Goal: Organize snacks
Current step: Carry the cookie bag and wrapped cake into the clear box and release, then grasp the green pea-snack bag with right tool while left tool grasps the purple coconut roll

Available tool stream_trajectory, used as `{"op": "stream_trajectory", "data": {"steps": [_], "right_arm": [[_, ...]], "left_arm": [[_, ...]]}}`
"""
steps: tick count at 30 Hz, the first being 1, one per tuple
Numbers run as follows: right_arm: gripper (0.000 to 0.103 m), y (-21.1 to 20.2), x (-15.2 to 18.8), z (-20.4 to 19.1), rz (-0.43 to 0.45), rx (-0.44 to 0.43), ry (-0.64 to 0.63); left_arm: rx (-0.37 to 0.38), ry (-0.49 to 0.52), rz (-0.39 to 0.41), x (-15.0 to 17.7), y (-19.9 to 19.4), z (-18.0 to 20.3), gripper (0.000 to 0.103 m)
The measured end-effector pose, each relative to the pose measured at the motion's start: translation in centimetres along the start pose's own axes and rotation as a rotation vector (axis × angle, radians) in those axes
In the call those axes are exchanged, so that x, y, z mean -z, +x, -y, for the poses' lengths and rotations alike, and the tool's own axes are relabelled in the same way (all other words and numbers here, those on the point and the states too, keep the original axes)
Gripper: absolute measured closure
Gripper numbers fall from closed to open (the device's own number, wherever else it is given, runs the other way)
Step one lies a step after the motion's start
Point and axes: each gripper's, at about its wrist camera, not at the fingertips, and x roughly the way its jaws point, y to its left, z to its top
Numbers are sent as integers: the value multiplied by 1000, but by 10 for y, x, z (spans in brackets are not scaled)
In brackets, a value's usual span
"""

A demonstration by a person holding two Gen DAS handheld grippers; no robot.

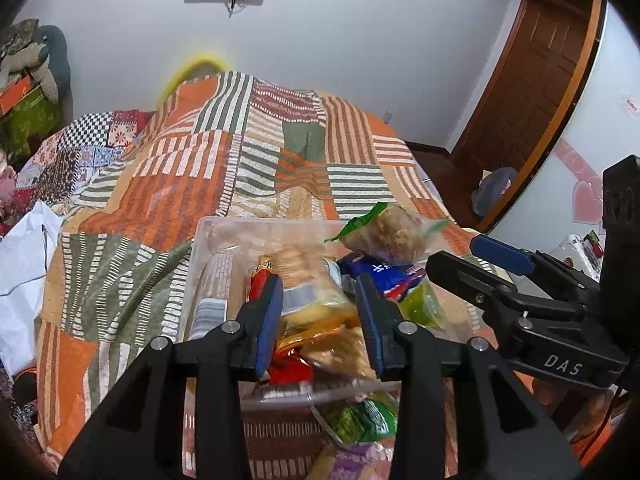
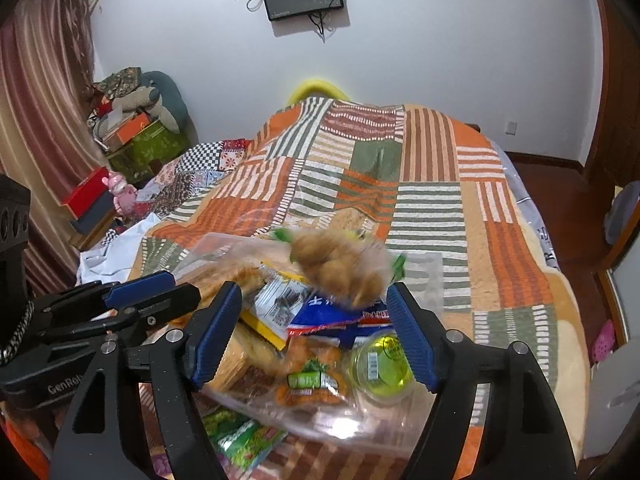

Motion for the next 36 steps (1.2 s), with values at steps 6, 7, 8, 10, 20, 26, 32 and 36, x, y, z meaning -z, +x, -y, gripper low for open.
{"op": "stream_trajectory", "data": {"steps": [6,7,8,10,20,26,32,36], "right_arm": [[29,-20,7,-2,21,-3,-16],[29,-24,9,-2,24,-4,-19],[29,-27,11,-2,26,-6,-20],[28,-34,15,-3,31,-7,-26],[27,-63,46,-10,36,-11,-62],[27,-65,69,-14,1,-13,-74],[27,-56,81,-14,-47,-23,-61],[27,-44,86,-17,-83,-37,-54]], "left_arm": [[-10,27,42,8,-31,8,53],[-13,34,45,10,-36,10,51],[-19,43,47,14,-42,12,49],[-29,55,49,20,-48,14,46],[-61,113,-17,68,-58,26,25],[-25,98,-119,102,-36,22,25],[-27,56,-215,131,-11,9,25],[-32,59,-219,144,-10,6,25]]}}
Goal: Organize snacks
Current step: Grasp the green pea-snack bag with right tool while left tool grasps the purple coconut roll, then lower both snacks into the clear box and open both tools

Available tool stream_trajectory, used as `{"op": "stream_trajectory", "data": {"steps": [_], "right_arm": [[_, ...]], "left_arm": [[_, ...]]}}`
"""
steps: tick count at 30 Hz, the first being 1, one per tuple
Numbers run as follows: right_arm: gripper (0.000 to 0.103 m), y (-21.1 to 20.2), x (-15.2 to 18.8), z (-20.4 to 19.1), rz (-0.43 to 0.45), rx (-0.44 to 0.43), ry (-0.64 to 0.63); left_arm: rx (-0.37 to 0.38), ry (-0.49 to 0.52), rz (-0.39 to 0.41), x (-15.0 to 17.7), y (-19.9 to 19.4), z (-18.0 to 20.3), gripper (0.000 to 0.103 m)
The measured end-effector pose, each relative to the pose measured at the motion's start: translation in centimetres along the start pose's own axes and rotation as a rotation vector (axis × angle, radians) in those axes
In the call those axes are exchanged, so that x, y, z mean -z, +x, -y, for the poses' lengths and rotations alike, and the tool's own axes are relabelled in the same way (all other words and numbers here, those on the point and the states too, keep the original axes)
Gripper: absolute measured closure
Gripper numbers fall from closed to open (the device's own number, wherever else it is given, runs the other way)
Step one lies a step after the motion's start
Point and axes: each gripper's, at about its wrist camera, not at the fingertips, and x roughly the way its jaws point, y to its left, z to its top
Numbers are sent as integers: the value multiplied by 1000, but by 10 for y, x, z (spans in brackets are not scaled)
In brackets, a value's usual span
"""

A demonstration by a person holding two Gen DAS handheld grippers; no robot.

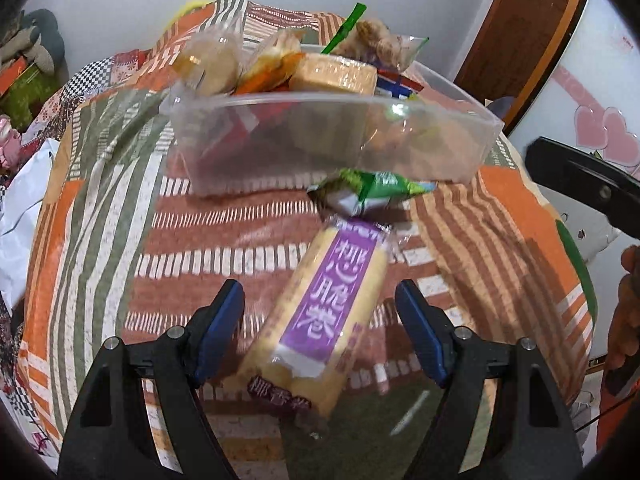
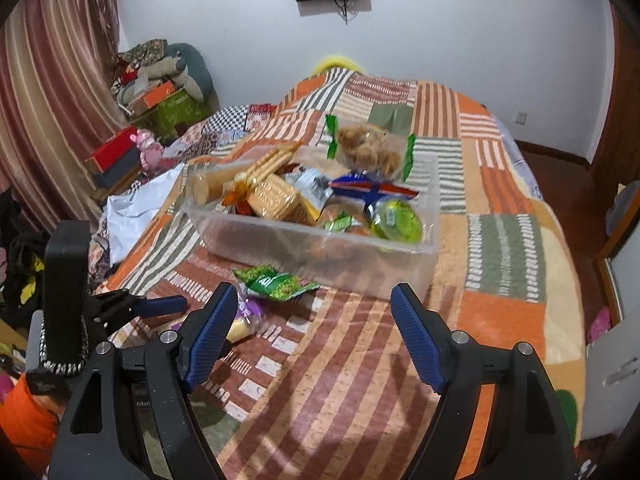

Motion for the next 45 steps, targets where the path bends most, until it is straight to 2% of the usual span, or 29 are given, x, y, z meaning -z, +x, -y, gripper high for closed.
{"op": "stream_trajectory", "data": {"steps": [6,14,19,25,26,27,29,30,33,38,45], "right_arm": [[27,23,2,-13,-62,-23,-11],[27,57,1,-31,-133,-45,-39],[27,78,-2,-36,-167,-43,-46],[27,93,-1,-37,-179,-8,-50],[31,92,-1,-36,-182,-12,-47],[39,91,-1,-35,-176,-12,-44],[40,89,-2,-34,-177,-29,-43],[50,87,-1,-33,-172,-31,-48],[57,81,2,-36,-167,-28,-82],[59,69,6,-36,-153,-30,-112],[60,40,5,-17,-96,-34,-71]], "left_arm": [[-54,52,35,17,-2,0,43],[-100,-16,64,19,-14,-35,57],[-91,-29,64,19,-12,-48,57],[-91,-16,72,15,-4,-45,57],[-91,-15,74,14,-4,-46,57],[-89,-15,77,13,-3,-46,58],[-88,-11,81,14,-3,-45,58],[-86,-7,82,15,-4,-44,58],[-86,6,86,16,-8,-37,58],[-64,33,109,15,-19,-19,58],[-55,48,172,5,-45,-2,58]]}}
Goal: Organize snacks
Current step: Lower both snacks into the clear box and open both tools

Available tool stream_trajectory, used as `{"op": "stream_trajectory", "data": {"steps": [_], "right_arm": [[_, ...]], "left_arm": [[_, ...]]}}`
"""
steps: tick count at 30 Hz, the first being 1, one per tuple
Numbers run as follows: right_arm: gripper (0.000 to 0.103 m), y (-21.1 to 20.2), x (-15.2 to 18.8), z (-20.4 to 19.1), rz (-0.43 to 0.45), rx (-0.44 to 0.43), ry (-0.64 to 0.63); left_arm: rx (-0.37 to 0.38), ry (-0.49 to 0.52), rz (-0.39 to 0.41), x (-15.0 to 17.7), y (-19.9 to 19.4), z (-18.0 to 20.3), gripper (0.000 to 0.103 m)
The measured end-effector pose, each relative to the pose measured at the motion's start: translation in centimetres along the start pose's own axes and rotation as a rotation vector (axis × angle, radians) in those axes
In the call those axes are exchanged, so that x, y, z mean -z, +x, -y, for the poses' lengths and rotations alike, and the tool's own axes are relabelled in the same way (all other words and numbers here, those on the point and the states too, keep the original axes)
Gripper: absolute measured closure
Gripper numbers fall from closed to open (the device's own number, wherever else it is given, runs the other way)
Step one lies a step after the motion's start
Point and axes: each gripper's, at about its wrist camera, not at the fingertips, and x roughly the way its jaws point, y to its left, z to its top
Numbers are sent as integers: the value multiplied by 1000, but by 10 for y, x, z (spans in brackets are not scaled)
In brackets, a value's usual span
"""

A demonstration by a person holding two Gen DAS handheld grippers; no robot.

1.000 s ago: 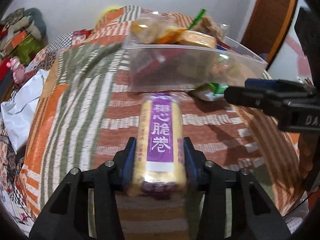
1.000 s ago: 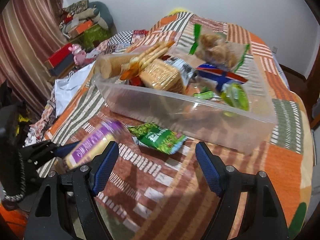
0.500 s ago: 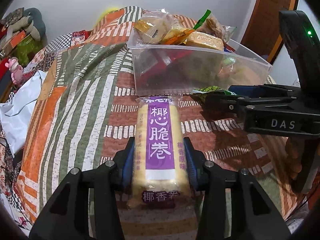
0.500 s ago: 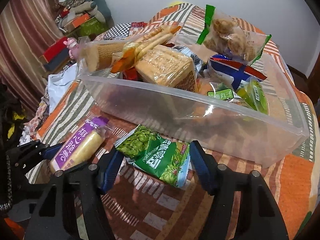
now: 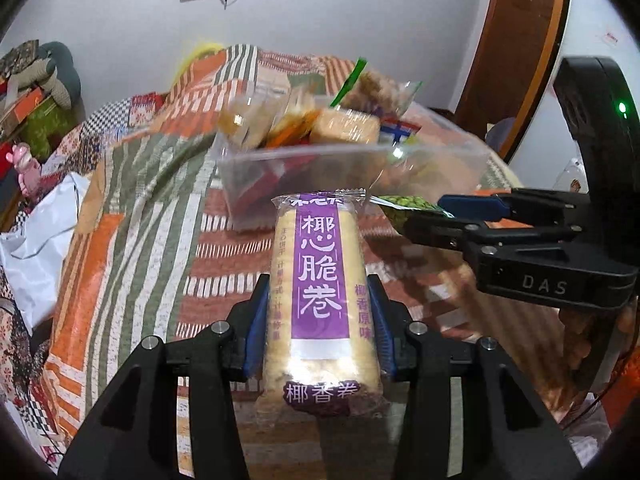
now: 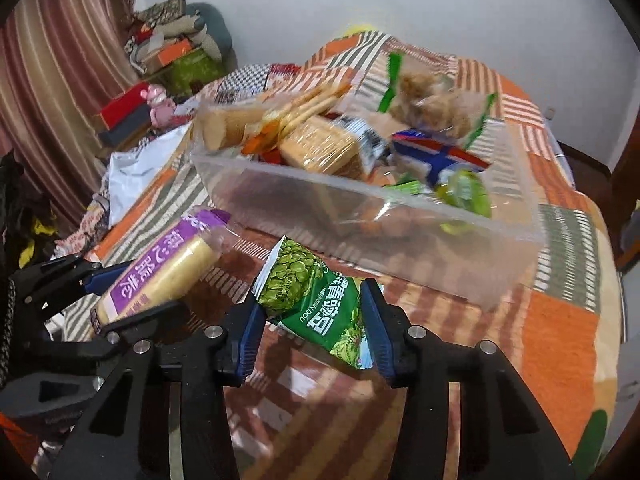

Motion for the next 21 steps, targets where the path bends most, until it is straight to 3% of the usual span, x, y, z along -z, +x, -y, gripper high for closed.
{"op": "stream_trajectory", "data": {"steps": [11,21], "right_arm": [[60,-47,-14,12,144,30,40],[60,-66,-37,29,241,62,86]], "left_arm": [[25,12,98,-37,-22,17,58],[57,-9,136,-76,-17,19,58]]}}
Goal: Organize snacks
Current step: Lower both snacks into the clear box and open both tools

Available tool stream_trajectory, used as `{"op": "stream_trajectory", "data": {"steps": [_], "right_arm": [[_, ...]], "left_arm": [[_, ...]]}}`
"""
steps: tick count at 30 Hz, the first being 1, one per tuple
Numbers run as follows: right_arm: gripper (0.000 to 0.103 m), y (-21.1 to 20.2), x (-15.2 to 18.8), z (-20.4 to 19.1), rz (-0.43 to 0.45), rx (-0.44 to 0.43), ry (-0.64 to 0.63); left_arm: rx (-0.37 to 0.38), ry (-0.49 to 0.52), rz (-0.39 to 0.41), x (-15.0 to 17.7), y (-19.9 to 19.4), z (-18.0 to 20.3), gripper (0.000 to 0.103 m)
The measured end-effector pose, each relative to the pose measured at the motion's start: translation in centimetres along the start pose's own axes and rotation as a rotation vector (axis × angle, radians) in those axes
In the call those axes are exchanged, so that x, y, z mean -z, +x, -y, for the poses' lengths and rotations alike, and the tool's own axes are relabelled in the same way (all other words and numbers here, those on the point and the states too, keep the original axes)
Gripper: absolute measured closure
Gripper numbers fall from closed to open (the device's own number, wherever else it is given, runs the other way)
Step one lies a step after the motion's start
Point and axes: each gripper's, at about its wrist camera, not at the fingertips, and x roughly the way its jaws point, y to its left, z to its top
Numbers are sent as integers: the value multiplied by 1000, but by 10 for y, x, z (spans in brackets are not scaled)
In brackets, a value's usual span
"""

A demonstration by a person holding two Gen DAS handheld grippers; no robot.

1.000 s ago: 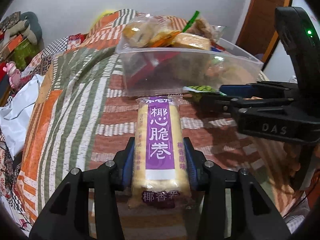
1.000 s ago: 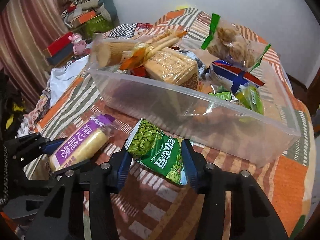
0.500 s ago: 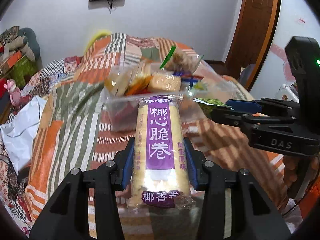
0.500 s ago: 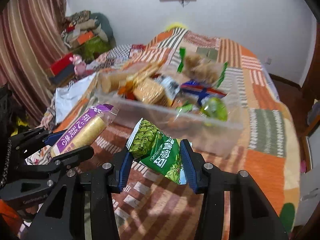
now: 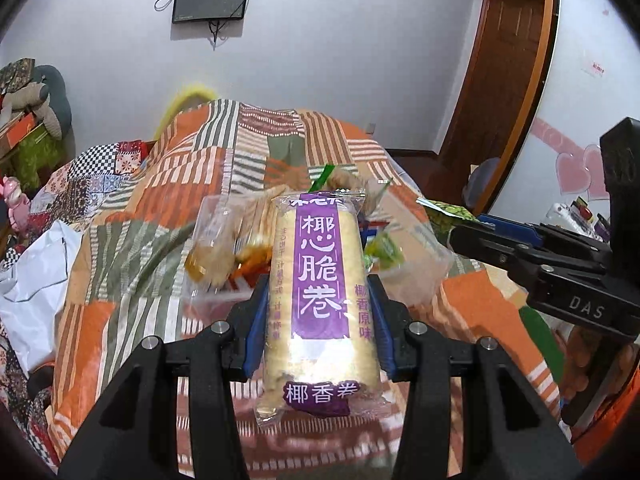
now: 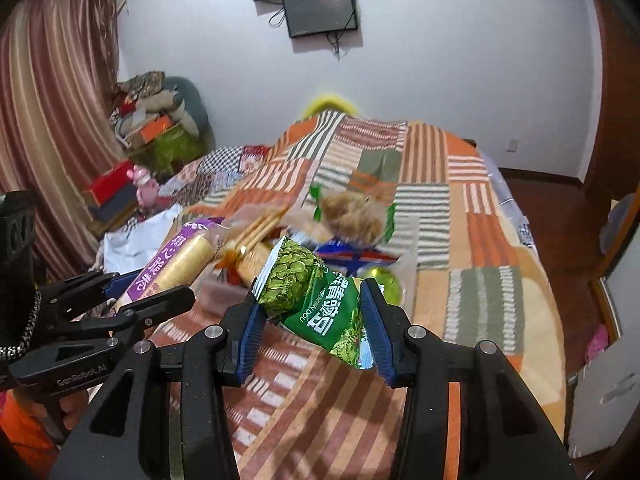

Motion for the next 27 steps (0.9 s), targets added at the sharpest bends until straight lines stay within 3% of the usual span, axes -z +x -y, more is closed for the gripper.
{"op": "stream_trajectory", "data": {"steps": [11,27], "right_arm": [[60,20,-14,13,8,5,48],[59,66,-12,14,-100,-3,60]], "left_arm": [[11,-16,-5,-34,33,4,58],[-16,-65,-68,-43,84,-6,58]]}}
